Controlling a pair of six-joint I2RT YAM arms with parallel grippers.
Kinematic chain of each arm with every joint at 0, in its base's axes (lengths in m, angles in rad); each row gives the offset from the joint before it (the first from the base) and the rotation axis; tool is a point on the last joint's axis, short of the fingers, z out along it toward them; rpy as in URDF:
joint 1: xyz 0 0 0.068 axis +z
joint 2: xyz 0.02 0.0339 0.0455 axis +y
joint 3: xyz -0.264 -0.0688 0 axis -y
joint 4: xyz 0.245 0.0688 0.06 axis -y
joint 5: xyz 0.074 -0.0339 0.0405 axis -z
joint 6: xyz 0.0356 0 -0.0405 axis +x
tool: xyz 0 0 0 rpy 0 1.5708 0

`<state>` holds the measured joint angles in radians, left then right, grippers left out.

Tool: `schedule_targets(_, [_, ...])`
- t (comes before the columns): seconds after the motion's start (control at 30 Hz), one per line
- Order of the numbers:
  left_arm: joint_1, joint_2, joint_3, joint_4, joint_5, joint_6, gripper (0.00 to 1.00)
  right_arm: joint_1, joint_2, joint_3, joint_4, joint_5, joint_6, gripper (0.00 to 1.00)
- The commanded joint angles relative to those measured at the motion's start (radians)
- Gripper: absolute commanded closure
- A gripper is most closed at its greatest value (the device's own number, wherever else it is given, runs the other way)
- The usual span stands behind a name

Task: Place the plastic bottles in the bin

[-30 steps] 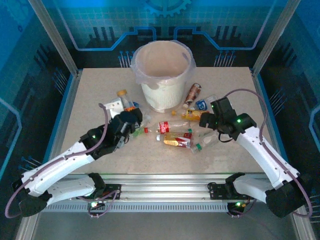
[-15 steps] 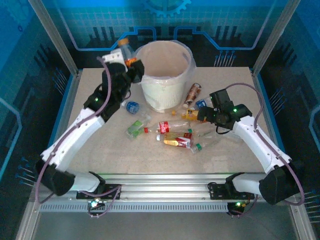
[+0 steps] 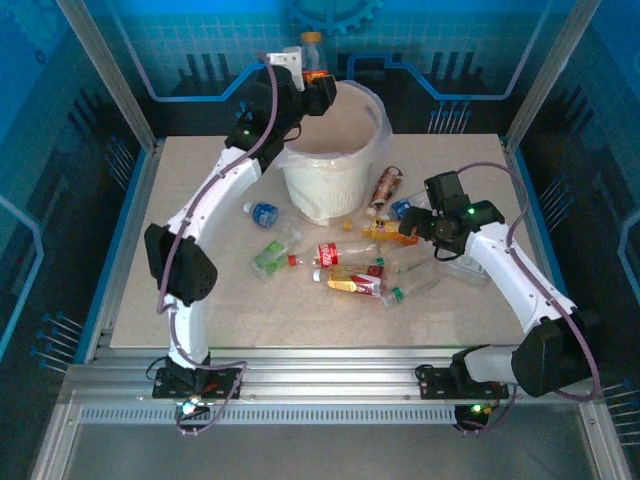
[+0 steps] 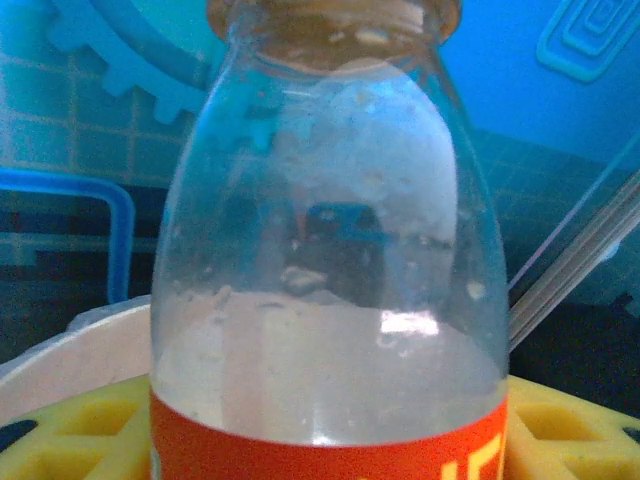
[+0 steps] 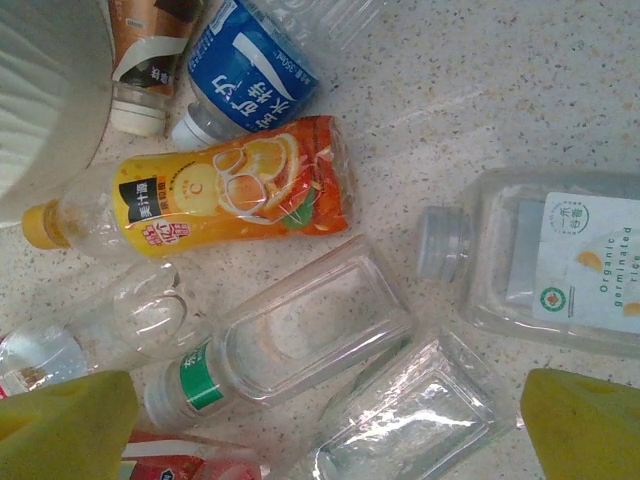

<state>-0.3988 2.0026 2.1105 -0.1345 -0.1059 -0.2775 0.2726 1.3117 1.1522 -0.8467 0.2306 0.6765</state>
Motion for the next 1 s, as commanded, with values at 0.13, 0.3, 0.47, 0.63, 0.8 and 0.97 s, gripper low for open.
schedule_targets(0.13, [0.041, 0.098, 0.11, -0.034, 0.117, 0.005, 0.61, -0.055, -0.007, -0.011, -0.033, -0.004, 0.029, 0.0])
schedule_targets(0.3, [0.059, 0.148, 0.122, -0.07, 0.175, 0.001, 0.61, -0.081, -0.009, -0.009, -0.046, -0.003, 0.035, 0.0])
schedule_targets(0.47, [0.072, 0.183, 0.138, -0.128, 0.225, 0.011, 0.61, -0.087, -0.017, -0.014, -0.061, -0.02, 0.059, 0.0])
schedule_targets(0.63, [0.074, 0.202, 0.141, -0.162, 0.273, 0.031, 0.59, -0.097, -0.092, -0.04, -0.102, -0.004, 0.097, 0.0])
schedule_targets(0.8, [0.074, 0.215, 0.143, -0.197, 0.286, 0.05, 0.56, -0.136, -0.215, -0.086, -0.161, 0.01, 0.13, 0.0])
schedule_targets(0.97, [0.075, 0.229, 0.146, -0.22, 0.284, 0.074, 0.54, -0.188, -0.303, -0.147, -0.164, -0.029, 0.134, 0.0])
